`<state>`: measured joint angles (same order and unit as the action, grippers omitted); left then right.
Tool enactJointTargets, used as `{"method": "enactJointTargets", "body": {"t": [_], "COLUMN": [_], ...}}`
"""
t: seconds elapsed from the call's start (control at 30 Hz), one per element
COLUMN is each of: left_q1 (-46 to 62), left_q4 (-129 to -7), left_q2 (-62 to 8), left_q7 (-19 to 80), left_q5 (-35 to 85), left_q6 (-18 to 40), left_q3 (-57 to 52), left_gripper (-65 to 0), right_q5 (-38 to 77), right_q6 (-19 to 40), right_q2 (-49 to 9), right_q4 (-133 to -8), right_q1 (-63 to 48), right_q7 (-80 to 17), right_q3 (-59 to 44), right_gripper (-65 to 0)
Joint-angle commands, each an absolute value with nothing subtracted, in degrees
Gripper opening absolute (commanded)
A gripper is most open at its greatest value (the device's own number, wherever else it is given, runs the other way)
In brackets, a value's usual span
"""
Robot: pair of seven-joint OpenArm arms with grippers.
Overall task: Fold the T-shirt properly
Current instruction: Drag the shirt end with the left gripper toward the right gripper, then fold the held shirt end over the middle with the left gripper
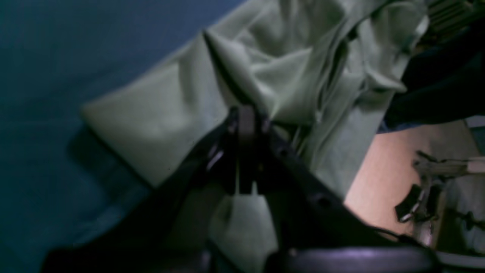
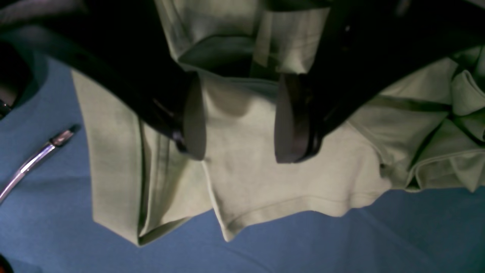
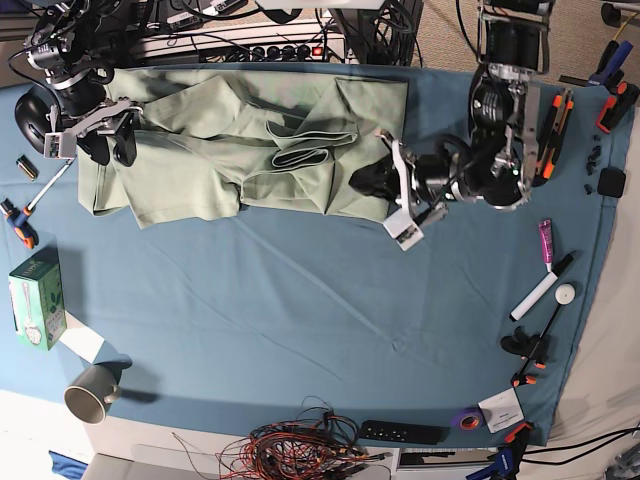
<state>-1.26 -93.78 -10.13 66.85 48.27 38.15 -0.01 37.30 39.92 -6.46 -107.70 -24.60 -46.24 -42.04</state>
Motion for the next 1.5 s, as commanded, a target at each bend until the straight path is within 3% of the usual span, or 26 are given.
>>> {"method": "enactJointTargets", "body": {"t": [0.0,0.23,0.67,1.0,1.2,1.27,1.37,1.47], "left_q1": [-1.76,-0.64,-0.67,-1.72,-3.75,-4.67,-5.58,-5.69], "left_q4": [-94.78,-94.67,-94.65,-94.35,-94.32,-94.32,-94.32,-94.35], "left_q2": [-10.15,-9.52,-8.47,-1.37,-0.86,-1.02,-1.54,-3.20], "left_q7": [65.47,62.35,53.82,48.75,47.57,47.57,48.03,50.09], "left_q5": [49.47,45.34,31.70,30.37,27.07,24.05,20.56,21.32], "left_q6": [38.35,38.22,31.88,31.92,31.90,29.06,20.12,18.61], "left_q3": [-0.14,1.13,13.56,14.17,13.80,12.80,9.93,5.89], "left_gripper": [-65.0,-65.0,-65.0,-65.0,-65.0,-65.0,-65.0,-65.0], "right_q5": [37.87,37.87,37.87,37.87,37.87,37.87,37.85,37.52], "right_q6": [40.00,40.00,40.00,40.00,40.00,40.00,40.00,40.00], "right_q2": [-7.14,-7.14,-7.11,-7.11,-7.14,-7.14,-7.14,-7.14], "right_q4": [-108.71,-108.71,-108.71,-108.71,-108.71,-108.71,-108.71,-108.71], "right_q1": [-24.60,-24.58,-24.58,-24.58,-24.60,-24.58,-24.60,-24.58], "right_q7": [-44.49,-44.47,-44.47,-44.21,-43.90,-43.88,-43.77,-43.62], "right_q3": [-42.44,-42.44,-42.44,-42.44,-42.44,-42.44,-42.44,-42.44], "right_gripper": [-35.8,-35.8,-35.8,-35.8,-35.8,-35.8,-35.8,-35.8]}}
